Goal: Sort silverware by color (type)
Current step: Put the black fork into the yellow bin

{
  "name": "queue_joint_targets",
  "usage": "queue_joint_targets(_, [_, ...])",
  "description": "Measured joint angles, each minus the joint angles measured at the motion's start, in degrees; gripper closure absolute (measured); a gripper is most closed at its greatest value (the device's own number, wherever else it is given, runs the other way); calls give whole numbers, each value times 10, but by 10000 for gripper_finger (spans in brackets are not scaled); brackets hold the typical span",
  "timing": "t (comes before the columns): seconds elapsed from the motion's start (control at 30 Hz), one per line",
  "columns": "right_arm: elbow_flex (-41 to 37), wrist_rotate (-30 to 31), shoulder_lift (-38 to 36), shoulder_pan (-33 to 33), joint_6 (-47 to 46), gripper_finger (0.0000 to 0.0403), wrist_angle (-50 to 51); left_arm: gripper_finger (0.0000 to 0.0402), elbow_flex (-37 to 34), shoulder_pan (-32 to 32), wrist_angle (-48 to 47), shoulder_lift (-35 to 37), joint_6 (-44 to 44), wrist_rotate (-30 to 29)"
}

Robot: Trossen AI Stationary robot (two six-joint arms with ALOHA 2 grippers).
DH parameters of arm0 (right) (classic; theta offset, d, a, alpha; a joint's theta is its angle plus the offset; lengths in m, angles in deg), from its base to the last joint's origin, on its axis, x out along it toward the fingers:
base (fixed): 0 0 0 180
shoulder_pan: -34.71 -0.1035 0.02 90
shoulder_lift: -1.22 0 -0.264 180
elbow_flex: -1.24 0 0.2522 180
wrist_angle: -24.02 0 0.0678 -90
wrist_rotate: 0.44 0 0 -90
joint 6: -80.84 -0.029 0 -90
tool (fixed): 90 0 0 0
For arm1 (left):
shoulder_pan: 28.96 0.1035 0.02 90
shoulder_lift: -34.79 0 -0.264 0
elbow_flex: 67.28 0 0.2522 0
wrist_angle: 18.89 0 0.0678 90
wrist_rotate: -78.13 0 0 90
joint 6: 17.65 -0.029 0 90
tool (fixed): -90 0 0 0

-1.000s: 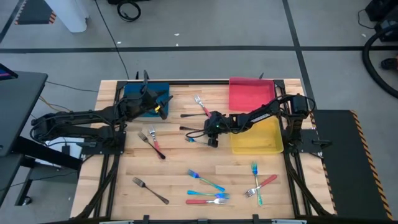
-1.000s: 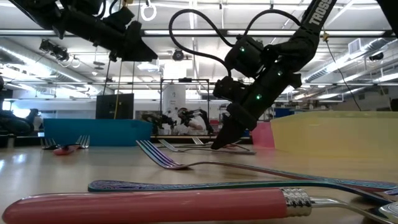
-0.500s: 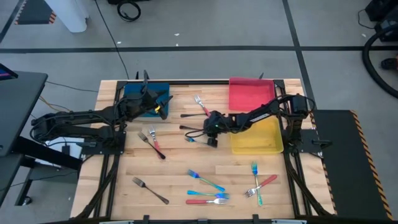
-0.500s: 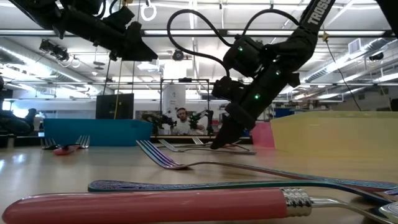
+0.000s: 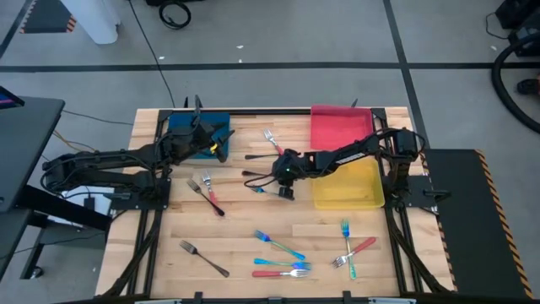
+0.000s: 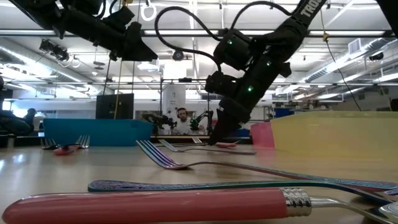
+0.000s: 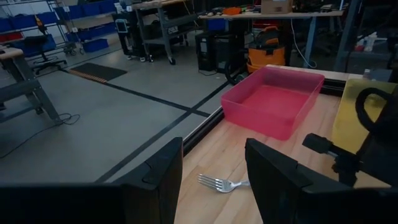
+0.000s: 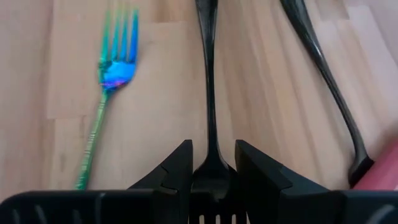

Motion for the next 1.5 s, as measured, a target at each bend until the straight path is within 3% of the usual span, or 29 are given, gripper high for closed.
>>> queue_joint_targets(0.47, [51,115,-18,-32,33,291,101,230,0,0,-5,0,5,0])
queue_joint_targets(0.9, [41,277,-161,-57,-19,290,216,230,0,0,-7,0,5,0])
queue_joint_targets(1.07, [10,305,-230,-75,-86,290,294,230,0,-1,-18,0,5,0])
queue_joint_targets(1.33, [-35,308,-336,-152,-276,290,468,230,0,-1,-23,0,5,0])
queue_joint_targets(1.5, [-69,264,-382,-215,-390,290,533,230,0,-1,-24,0,6,0])
